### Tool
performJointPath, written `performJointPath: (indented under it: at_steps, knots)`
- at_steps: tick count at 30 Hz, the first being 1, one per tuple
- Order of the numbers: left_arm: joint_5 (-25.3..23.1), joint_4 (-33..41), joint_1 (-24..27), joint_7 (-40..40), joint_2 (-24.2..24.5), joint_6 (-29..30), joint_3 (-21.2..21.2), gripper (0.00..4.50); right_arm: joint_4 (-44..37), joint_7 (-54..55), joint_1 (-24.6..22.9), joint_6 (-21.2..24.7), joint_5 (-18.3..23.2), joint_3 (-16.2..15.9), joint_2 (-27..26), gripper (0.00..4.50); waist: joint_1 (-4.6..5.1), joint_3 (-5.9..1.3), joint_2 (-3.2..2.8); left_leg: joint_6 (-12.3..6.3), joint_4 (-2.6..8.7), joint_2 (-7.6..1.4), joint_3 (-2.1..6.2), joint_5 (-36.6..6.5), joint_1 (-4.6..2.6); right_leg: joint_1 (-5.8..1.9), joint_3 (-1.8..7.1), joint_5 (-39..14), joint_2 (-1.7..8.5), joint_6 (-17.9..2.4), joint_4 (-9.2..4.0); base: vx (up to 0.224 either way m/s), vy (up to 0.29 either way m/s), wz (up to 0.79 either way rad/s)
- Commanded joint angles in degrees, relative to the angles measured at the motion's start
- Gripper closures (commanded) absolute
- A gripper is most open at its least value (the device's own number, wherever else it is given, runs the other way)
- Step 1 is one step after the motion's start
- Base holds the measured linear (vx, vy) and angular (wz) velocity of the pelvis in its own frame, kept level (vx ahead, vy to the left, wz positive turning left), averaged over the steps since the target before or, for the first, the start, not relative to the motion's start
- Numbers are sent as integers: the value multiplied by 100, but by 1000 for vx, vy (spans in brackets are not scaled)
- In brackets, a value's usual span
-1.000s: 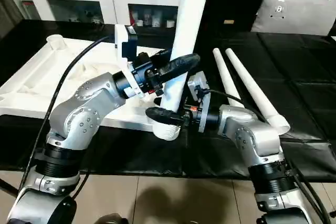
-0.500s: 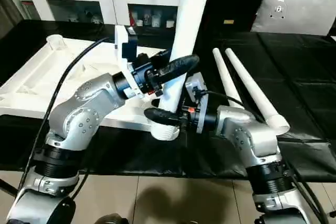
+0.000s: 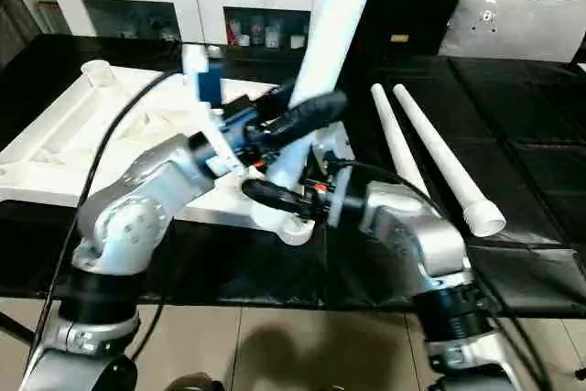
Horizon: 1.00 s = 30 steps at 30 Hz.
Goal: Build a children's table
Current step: Pick table leg
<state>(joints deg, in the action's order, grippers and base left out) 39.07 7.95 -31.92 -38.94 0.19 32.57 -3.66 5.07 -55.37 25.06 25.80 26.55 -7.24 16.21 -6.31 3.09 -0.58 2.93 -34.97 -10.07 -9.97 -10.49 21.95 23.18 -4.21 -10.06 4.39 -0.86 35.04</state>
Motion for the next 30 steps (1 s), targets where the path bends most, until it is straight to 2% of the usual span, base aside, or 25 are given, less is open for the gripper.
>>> performJointPath:
  at_steps: [1,2,4,7,8,9,10,11,12,13,14,15,16,17,18,19,20,21,23,24,25,26,27,30]
  knots:
    - [590,614,-63,-490,-281,239,-561,156,446,673,-13,216,-141,225,-22,254,23,-406,-36,-173,407,-291,96,-997,-79,-331,272,-1030,372,-1132,-403,0,0,0]
    - [621,591,-62,-442,-313,248,-508,156,436,702,-33,190,-132,247,-46,254,31,-403,-26,-164,412,-291,95,-1017,-75,-335,271,-1046,370,-1127,-411,0,0,0]
    - [510,175,-149,-74,-429,143,-142,156,242,741,-152,248,94,452,-151,254,39,-399,-38,-127,420,-293,97,-1075,-91,-325,274,-1058,360,-1107,-426,0,0,0]
    - [401,-139,-205,71,-413,23,102,156,41,740,-266,318,289,609,-184,254,30,-401,-34,-107,424,-281,102,-1139,-95,-339,270,-1144,359,-1080,-440,0,0,0]
    - [294,-248,-219,105,-376,-74,151,156,-29,722,-312,331,351,647,-177,254,23,-404,-69,-106,424,-274,106,-1133,-94,-339,270,-1148,358,-1068,-441,0,0,0]
    - [208,-435,-228,117,-305,-185,254,156,-161,685,-405,357,442,709,-157,255,40,-409,-53,-109,424,-269,105,-1135,-84,-347,264,-1116,348,-1030,-450,0,0,0]
    - [211,-547,-235,114,-273,-209,333,156,-235,666,-456,375,482,735,-138,257,51,-412,-68,-125,420,-263,106,-1122,-75,-355,263,-1060,351,-1011,-449,0,0,0]
    - [182,-678,-254,117,-227,-249,417,156,-314,652,-515,390,507,754,-104,257,57,-410,-51,-142,417,-251,104,-1106,-68,-363,259,-1053,347,-989,-454,0,0,0]
    - [175,-710,-259,118,-215,-259,438,156,-334,649,-530,394,513,758,-96,259,78,-412,-64,-180,413,-245,102,-1085,-67,-368,257,-1062,346,-968,-461,0,0,0]
    - [29,-1085,-317,39,-30,-407,611,156,-480,728,-669,415,508,826,-19,259,97,-403,-80,-224,407,-220,99,-1048,-54,-368,253,-1152,332,-888,-497,0,0,0]
    - [-32,-1195,-334,5,29,-465,652,156,-513,773,-706,424,499,851,-1,259,100,-413,-75,-222,402,-220,108,-1030,-56,-377,250,-1182,336,-851,-472,0,0,0]
    - [-189,-1308,-344,-78,161,-568,617,156,-533,870,-744,427,438,884,26,259,130,-409,-119,-236,411,-214,119,-990,-26,-391,241,-1280,347,-810,-466,0,0,0]
    - [-208,-1320,-345,-87,177,-582,610,156,-536,884,-748,430,432,888,29,259,137,-412,-113,-231,414,-218,121,-1009,-33,-379,234,-1416,348,-760,-495,0,0,0]
    - [-402,-1439,-351,-211,345,-719,507,156,-534,974,-765,415,367,925,54,259,151,-419,-138,-205,402,-222,118,-1027,-52,-364,237,-1572,362,-758,-500,0,0,0]
    - [-845,-1742,-382,-423,726,-994,251,156,-510,1157,-782,336,209,992,105,259,155,-421,-146,-208,403,-230,117,-999,-62,-340,245,-1578,351,-757,-507,0,0,0]
    - [-1017,-1864,-398,-487,871,-1090,148,156,-496,1222,-785,294,144,1014,124,259,165,-420,-161,-192,415,-229,117,-1004,-71,-321,248,-1612,333,-692,-495,0,0,0]
    - [-1530,-2232,-435,-813,1363,-1331,-276,156,-464,1364,-792,176,-10,1070,171,259,156,-416,-180,-193,423,-227,132,-1004,-76,-304,248,-1658,335,-640,-520,0,0,0]
    - [-1757,-2382,-445,-985,1582,-1446,-494,156,-465,1402,-794,151,-47,1090,189,259,182,-429,-194,-138,432,-227,129,-1066,-99,-304,257,-1646,327,-580,-483,0,0,0]
    - [-2030,-2597,-461,-1290,1881,-1599,-785,156,-475,1464,-794,161,-81,1118,214,259,185,-429,-208,-90,437,-235,130,-1086,-109,-302,261,-1558,335,-610,-477,0,0,0]
    - [-2250,-2826,-488,-1614,2117,-1753,-1017,156,-502,1526,-799,204,-91,1124,256,259,188,-444,-261,-52,435,-246,130,-1054,-117,-299,269,-1299,343,-767,-443,0,0,0]
    - [-2250,-2826,-488,-1614,2117,-1753,-1017,156,-502,1526,-799,204,-91,1124,256,259,190,-445,-257,-56,437,-246,126,-1034,-117,-300,271,-1202,344,-815,-437,0,0,0]
    - [-2443,-3130,-544,-2071,2318,-1925,-1211,156,-550,1487,-830,208,-111,1062,342,259,183,-454,-302,-37,424,-256,116,-1045,-134,-293,273,-1028,358,-951,-406,0,0,0]
    - [-2543,-3286,-579,-2293,2397,-2036,-1301,182,-569,1488,-848,238,-116,1042,374,259,174,-451,-279,-82,426,-240,112,-1016,-116,-309,272,-962,356,-991,-432,0,0,0]
    - [-2895,-3725,-707,-2828,2621,-2340,-1647,195,-636,1466,-915,423,-75,1006,447,259,164,-443,-262,-98,434,-245,111,-1059,-105,-331,277,-899,381,-1084,-414,0,0,0]
